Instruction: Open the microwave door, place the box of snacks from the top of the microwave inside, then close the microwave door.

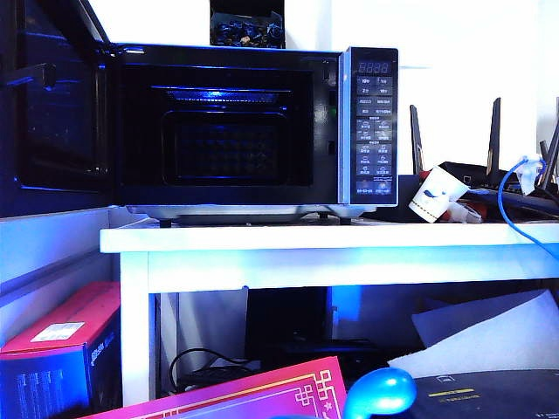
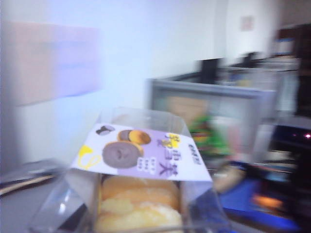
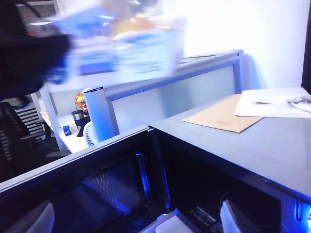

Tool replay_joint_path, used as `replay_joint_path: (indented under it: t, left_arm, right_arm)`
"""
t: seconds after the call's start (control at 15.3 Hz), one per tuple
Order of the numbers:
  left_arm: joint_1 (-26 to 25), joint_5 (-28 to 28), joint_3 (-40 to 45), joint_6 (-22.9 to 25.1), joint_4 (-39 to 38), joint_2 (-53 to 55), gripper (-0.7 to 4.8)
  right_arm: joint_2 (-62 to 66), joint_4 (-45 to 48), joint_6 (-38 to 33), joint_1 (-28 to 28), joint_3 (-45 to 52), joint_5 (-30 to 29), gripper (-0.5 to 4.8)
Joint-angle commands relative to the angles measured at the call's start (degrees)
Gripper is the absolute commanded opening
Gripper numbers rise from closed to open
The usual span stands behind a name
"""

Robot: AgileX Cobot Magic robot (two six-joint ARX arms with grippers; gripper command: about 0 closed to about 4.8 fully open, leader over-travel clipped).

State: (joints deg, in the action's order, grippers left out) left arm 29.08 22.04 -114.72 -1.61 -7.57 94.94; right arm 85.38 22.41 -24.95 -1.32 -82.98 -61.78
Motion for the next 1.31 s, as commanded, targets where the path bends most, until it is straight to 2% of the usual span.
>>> replay_joint_path:
  t: [0.07, 0.26, 0.52, 0.91, 1.31]
  left_arm:
    - [0.07, 11.76, -0.52, -4.76, 1.01, -0.9, 2.37]
    - [0.07, 22.12, -0.52, -7.45, -0.2, -0.9, 2.37]
    - [0.04, 29.9, -0.52, -7.45, -5.27, -0.9, 2.37]
    - [0.04, 29.57, -0.52, -7.41, -5.31, -0.85, 2.37]
    - [0.04, 30.25, -0.52, -7.48, -5.64, -0.83, 2.37]
  right_arm:
    - [-0.31, 4.74, -3.91, 0.0, -0.28, -4.24, 4.79]
    - [-0.31, 7.96, -8.52, 0.07, -0.31, -7.89, 4.79]
    - [-0.37, 13.75, -11.63, -0.02, -0.31, -10.47, 4.79]
    - [-0.37, 17.38, -14.16, -1.99, -0.35, -12.07, 4.79]
    - [0.24, 16.63, -14.62, -4.85, -4.9, -12.72, 4.79]
